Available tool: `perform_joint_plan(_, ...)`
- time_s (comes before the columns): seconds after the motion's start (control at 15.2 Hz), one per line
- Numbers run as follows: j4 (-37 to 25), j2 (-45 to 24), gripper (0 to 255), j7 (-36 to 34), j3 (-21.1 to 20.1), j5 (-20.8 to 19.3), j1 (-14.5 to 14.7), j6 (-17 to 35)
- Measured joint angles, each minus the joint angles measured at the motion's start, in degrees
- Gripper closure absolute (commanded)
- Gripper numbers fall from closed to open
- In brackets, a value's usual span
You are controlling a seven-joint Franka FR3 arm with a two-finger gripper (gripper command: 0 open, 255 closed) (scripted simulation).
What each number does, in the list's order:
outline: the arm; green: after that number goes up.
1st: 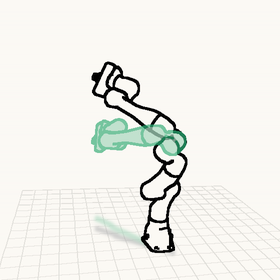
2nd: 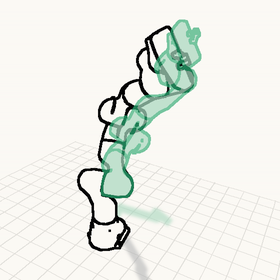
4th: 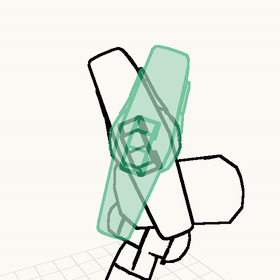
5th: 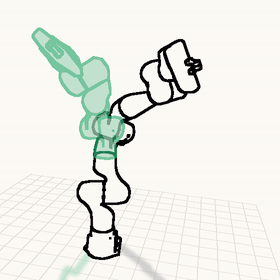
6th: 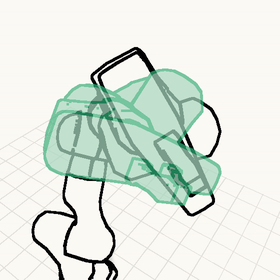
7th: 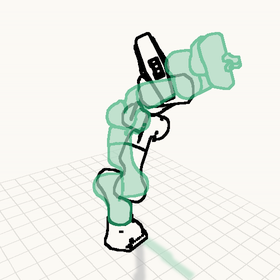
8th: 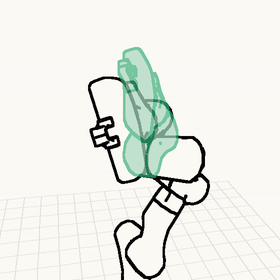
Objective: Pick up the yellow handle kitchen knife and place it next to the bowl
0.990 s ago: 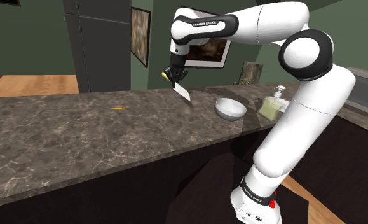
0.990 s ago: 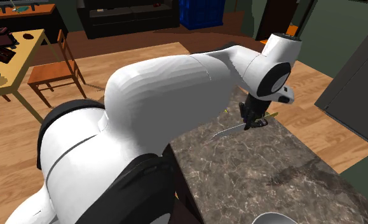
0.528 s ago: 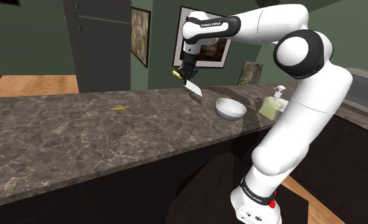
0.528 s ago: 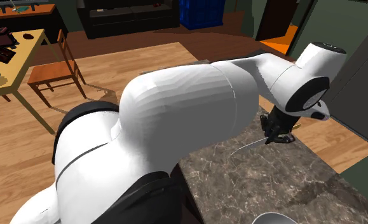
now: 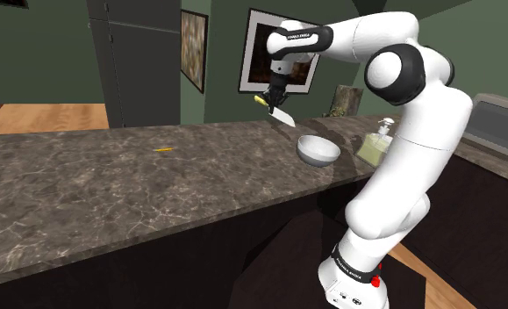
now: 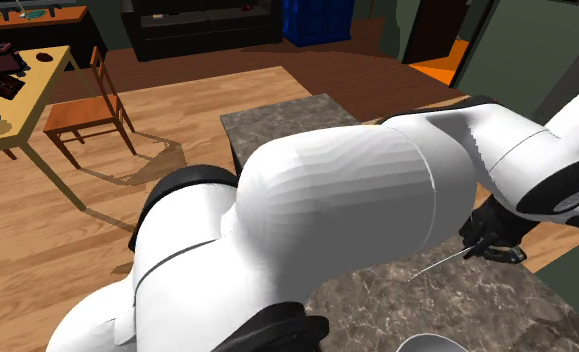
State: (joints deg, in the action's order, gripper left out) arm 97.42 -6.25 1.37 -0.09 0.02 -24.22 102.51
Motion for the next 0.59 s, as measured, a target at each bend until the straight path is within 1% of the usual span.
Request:
perform_joint_plan(0.26, -4.84, -3.61, 255, 5.04, 2.15, 0.27, -2.85, -1.22)
perform_joint_plan(0.53, -11.89, -8.69, 255, 9.64, 3.91, 0.81, -5.73, -3.24)
perform_joint_plan(0.59, -12.55, -9.32, 255, 10.56, 4.23, 0.91, -6.31, -3.27)
